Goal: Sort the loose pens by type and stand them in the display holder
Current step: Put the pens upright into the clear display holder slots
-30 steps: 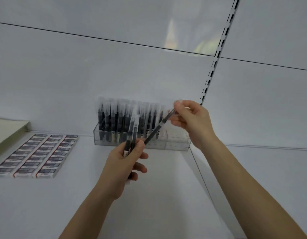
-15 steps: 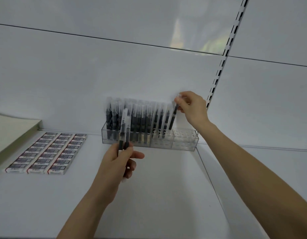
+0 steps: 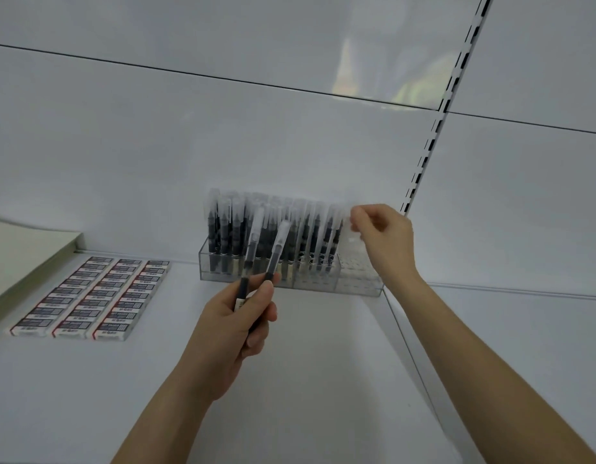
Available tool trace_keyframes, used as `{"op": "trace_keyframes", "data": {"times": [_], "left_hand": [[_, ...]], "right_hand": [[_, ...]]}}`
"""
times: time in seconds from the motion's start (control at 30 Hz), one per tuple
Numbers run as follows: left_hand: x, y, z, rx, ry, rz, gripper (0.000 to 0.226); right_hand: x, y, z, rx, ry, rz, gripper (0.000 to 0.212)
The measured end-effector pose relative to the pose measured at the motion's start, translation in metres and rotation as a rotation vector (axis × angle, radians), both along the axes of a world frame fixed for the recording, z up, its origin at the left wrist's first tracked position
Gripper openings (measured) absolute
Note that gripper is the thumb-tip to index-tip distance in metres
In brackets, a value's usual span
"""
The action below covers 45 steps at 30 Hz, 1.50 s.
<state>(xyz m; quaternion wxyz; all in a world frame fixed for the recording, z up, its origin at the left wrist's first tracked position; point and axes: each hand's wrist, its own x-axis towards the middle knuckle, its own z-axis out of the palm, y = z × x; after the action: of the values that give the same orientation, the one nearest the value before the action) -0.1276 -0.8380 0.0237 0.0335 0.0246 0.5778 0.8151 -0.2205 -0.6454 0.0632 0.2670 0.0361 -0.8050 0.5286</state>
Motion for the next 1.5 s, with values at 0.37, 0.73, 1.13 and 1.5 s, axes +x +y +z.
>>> {"op": "trace_keyframes", "data": {"times": [0.37, 0.73, 1.13, 1.5], "left_hand": [[-0.002, 0.023, 0.003, -0.128, 0.041, -0.043, 0.018], [-0.006, -0.002, -0.013, -0.27, 0.063, 0.226, 0.023], [0.01, 0.031, -0.029, -1.511, 0.172, -0.071, 0.059], [0.01, 0.036, -0.026, -1.504, 0.243, -0.181, 0.04]], "right_hand": [[0.037, -0.019, 0.013, -0.275, -0.27, 0.462, 0.006], [-0.01, -0.009, 0.035, -0.109, 0.084, 0.073, 0.012], [-0.027, -0.018, 0.02, -0.025, 0.06, 0.089, 0.017], [-0.027, -0.01, 0.013, -0.074, 0.043, 0.108, 0.016]]}}
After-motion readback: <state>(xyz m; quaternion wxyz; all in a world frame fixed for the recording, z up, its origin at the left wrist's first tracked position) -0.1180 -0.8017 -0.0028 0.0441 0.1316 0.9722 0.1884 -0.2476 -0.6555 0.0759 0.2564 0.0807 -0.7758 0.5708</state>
